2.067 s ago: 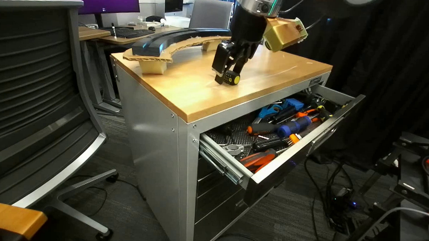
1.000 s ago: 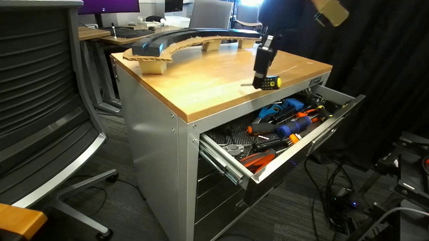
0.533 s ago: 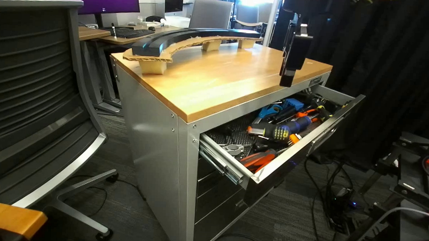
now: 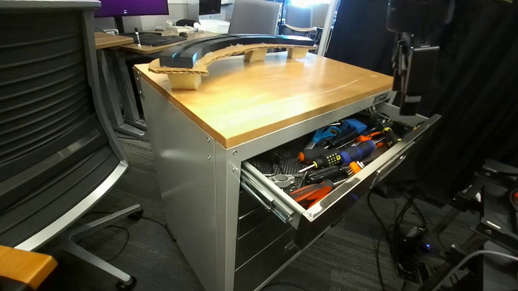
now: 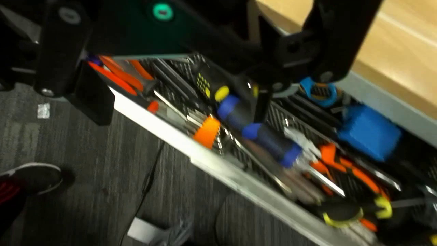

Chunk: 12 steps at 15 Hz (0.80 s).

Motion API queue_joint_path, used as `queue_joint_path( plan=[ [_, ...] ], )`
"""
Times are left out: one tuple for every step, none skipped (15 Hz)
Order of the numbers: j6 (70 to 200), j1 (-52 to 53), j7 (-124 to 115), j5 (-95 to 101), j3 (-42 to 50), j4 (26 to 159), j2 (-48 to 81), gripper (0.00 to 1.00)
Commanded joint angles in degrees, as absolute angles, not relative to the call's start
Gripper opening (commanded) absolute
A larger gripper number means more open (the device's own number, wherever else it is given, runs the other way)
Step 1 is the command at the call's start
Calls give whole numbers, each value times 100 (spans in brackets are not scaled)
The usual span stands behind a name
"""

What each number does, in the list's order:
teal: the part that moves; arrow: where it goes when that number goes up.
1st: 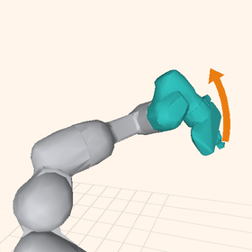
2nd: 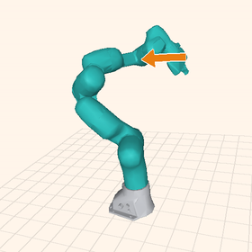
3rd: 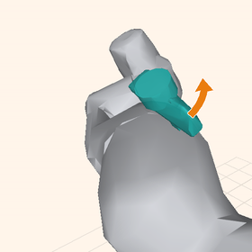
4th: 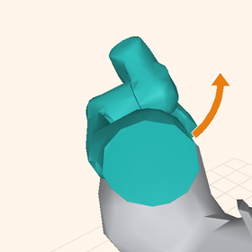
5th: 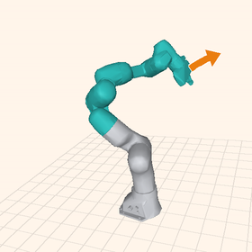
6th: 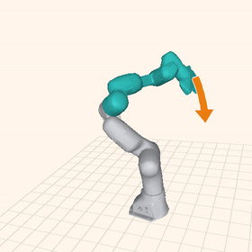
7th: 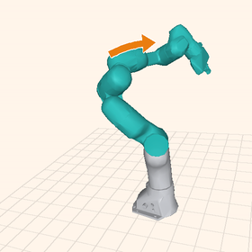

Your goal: Put the screwdriver in the open drawer and close the drawer

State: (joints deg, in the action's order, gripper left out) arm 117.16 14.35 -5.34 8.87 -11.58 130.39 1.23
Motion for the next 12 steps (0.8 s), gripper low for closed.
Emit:
queue_joint_path(
  plan=[
    [11177, 1193, -1184, 981, -1033, 13626, -453, 100],
    [11306, 1085, -1343, 977, -958, 13725, -440, 75],
    [11423, 1004, -1506, 978, -904, 13810, -437, 75],
    [11610, 912, -1579, 848, -832, 13843, -340, 66],
    [11770, 835, -1674, 852, -777, 13847, -242, 59],
    [12000, 769, -1783, 870, -726, 13794, -31, 51],
    [12201, 721, -1883, 897, -689, 13778, 104, 42],
    [12403, 689, -1989, 972, -661, 13677, 387, 35],
    [12533, 669, -2076, 1022, -626, 13619, 578, 27],
    [12605, 667, -2142, 1004, -594, 13571, 760, 20],
    [12651, 672, -2202, 994, -554, 13544, 924, 11],
    [12635, 660, -2211, 909, -495, 13528, 1054, 10]
  ],
)
